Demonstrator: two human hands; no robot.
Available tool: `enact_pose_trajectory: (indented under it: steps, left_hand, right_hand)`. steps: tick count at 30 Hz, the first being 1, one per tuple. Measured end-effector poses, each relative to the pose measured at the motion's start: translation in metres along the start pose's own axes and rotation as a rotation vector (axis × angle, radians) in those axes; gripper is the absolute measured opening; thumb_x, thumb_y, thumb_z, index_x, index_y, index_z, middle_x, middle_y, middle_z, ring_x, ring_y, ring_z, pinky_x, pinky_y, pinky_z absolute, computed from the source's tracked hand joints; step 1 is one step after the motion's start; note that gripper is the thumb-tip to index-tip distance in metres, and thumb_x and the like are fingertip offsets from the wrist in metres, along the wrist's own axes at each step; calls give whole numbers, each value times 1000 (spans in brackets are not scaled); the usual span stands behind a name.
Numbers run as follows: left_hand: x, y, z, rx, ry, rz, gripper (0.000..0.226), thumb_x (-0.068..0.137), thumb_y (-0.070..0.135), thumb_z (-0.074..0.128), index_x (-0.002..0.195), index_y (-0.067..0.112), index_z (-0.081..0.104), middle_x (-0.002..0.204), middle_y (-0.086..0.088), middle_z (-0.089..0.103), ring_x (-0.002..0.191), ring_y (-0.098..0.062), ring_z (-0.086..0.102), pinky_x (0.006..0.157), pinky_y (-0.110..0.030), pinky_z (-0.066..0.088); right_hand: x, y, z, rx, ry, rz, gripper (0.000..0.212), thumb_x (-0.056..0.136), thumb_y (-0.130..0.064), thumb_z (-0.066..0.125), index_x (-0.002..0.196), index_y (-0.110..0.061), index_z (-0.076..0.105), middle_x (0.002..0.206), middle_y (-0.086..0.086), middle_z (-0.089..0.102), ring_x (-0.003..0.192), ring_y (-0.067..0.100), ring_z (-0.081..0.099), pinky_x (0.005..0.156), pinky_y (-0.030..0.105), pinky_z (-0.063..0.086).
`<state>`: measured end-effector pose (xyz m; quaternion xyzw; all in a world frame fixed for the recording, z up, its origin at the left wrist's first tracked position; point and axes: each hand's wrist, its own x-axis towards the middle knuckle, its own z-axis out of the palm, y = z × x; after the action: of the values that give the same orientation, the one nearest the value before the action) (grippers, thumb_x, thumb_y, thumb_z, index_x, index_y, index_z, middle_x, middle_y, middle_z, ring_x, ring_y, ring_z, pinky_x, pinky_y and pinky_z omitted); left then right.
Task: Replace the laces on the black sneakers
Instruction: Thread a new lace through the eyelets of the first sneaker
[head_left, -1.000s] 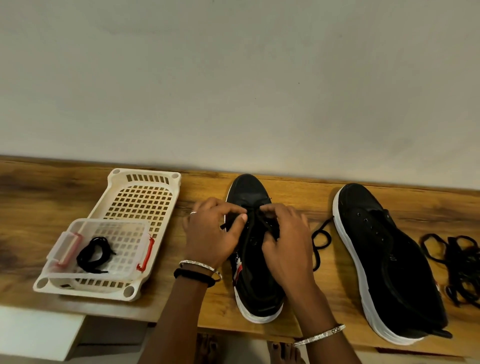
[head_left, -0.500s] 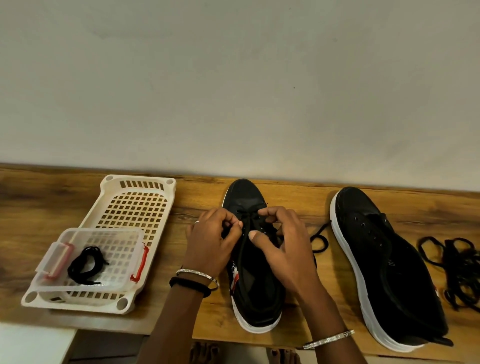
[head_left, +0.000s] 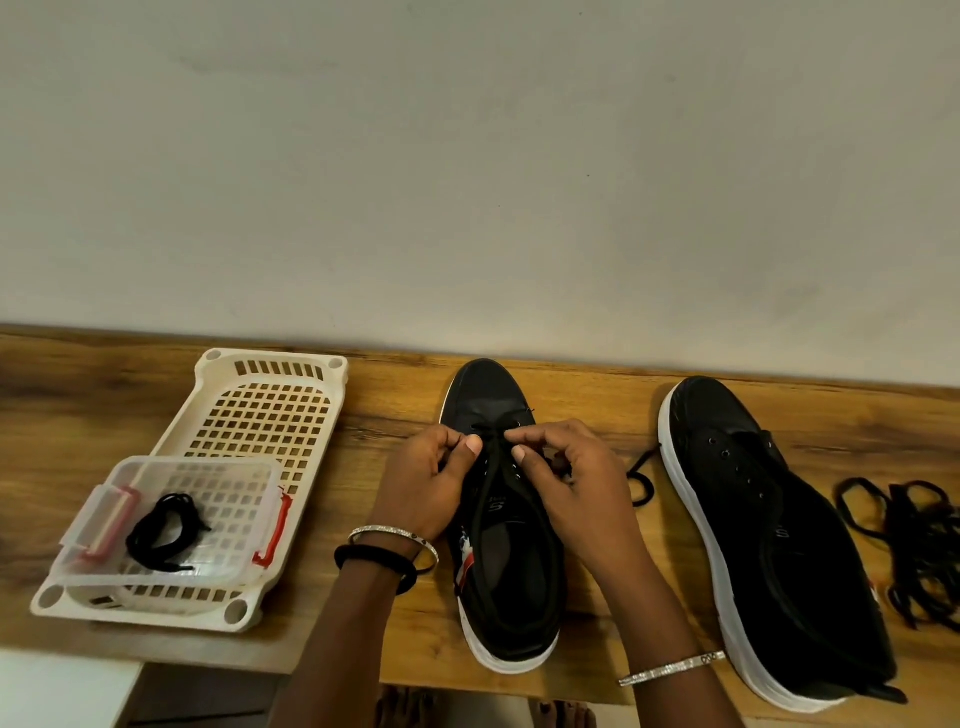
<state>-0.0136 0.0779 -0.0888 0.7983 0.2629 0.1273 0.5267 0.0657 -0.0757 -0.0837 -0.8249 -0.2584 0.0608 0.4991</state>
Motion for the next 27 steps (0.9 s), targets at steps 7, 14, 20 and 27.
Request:
enact_pose_trajectory:
  steps: [7,14,20,27]
  left_hand:
    - [-3,3,-5,-9,38,86,11,98,26,60,90,19,63,67,-10,61,56,-16,53,54,-32,42]
    - [-6,8,-19,149,15,280,19,87,14,73,101,26,70,92,9,68,86,-7,65,76,-27,56]
    - [-7,10,-18,334,108,350,8,85,26,75,93,27,75,89,16,65,85,2,60,74,-17,48]
    - [-8,8,-7,148,113,241,2,88,17,72,87,19,71,82,12,70,79,-4,64,69,-18,50]
  right_hand:
    - [-1,-1,4,-43,52,-17,7,92,-25,67,93,-31,70,96,-18,63,95,13,59,80,45,53]
    - [-1,-1,1,-32,64,-70,22,95,-25,64,114,-33,72,104,-19,65,100,8,60,82,41,55]
    - [5,-5,-2,-102,20,-95,20,94,-28,69,113,-33,75,98,-15,64,86,0,56,71,26,49]
    - [10,-18,2,-320,-32,-99,6,92,-29,68,94,-34,69,91,-17,59,88,10,54,74,39,51]
